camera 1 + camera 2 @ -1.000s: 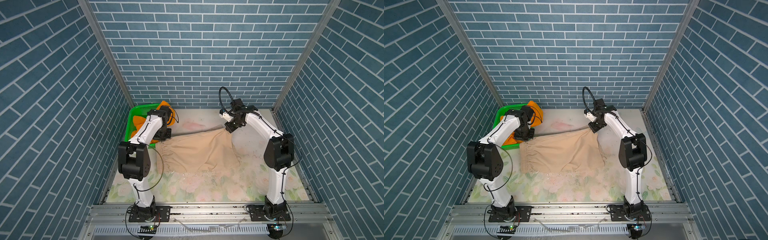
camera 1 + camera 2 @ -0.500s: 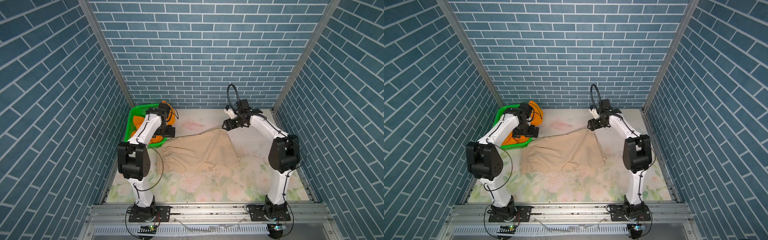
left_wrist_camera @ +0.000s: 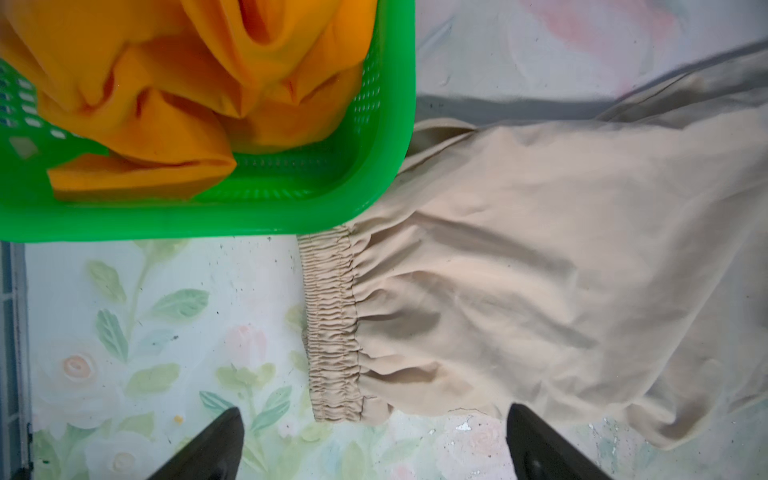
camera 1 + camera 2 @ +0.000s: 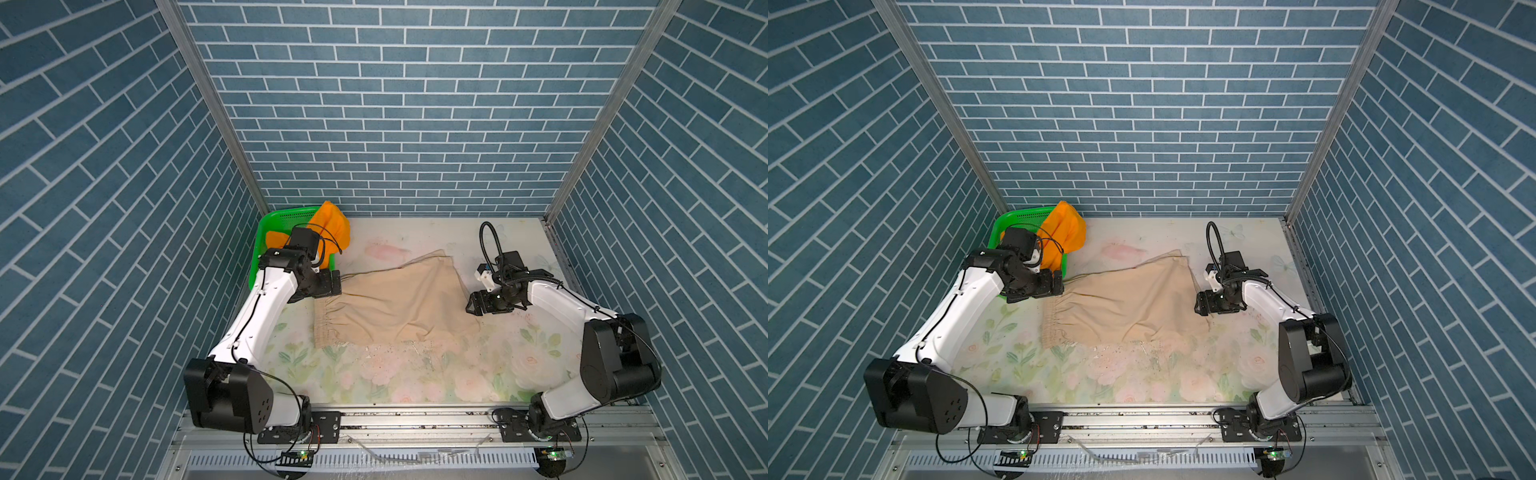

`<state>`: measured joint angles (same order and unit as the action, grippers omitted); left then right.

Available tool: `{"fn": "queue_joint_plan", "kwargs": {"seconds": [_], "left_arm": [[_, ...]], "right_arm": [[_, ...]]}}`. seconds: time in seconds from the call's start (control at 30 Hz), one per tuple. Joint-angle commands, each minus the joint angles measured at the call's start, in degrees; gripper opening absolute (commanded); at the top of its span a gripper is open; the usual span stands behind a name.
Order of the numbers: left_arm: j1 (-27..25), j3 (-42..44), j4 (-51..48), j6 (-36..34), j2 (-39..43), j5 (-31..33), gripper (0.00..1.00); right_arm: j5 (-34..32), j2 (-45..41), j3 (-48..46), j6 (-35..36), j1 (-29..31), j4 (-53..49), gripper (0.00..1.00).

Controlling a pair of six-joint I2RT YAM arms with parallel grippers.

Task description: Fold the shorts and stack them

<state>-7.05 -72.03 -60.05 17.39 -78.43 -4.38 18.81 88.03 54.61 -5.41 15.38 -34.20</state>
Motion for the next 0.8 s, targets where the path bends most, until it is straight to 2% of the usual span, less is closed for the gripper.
{"fn": "queue_joint_plan", "kwargs": {"seconds": [0.0,0.2,0.33,0.53,0.57,0.6,0.67,0.73,0.77], "left_arm": [[0.5,3.1,2.3,2.6,2.5,-1.4,1.0],[0.7,5.2,2.8,3.3,6.1,-1.8,1.0],[0.7,5.0,2.1,3.1,6.6,-1.7,1.0],[0.7,5.5,1.6,3.0,7.6,-1.6,1.0],[0.7,5.7,1.7,3.0,7.8,-1.6,1.0],[0.7,6.0,1.9,3.1,8.0,-1.7,1.0],[0.7,6.7,2.5,3.2,8.3,-2.1,1.0],[0.7,7.4,3.4,3.4,8.6,-2.6,1.0],[0.7,7.7,3.8,3.7,8.7,-2.9,1.0]], "right_arm": [[-1.0,-0.7,-1.7,-1.8,0.0,3.5,0.8],[0.1,2.3,-3.2,-3.0,0.9,7.0,0.77],[0.4,4.9,-1.4,-4.8,3.2,6.3,0.68],[-4.3,7.3,0.0,-9.9,4.6,1.5,0.61],[-4.3,7.3,-0.3,-10.6,4.6,1.1,0.58],[-4.5,7.3,-0.9,-11.7,4.7,1.0,0.48],[-4.4,7.0,-2.3,-13.4,4.6,1.1,0.2],[-4.2,6.2,-3.9,-15.1,4.6,0.8,0.01],[-4.5,5.5,-4.7,-16.0,4.7,0.5,0.0]]}}
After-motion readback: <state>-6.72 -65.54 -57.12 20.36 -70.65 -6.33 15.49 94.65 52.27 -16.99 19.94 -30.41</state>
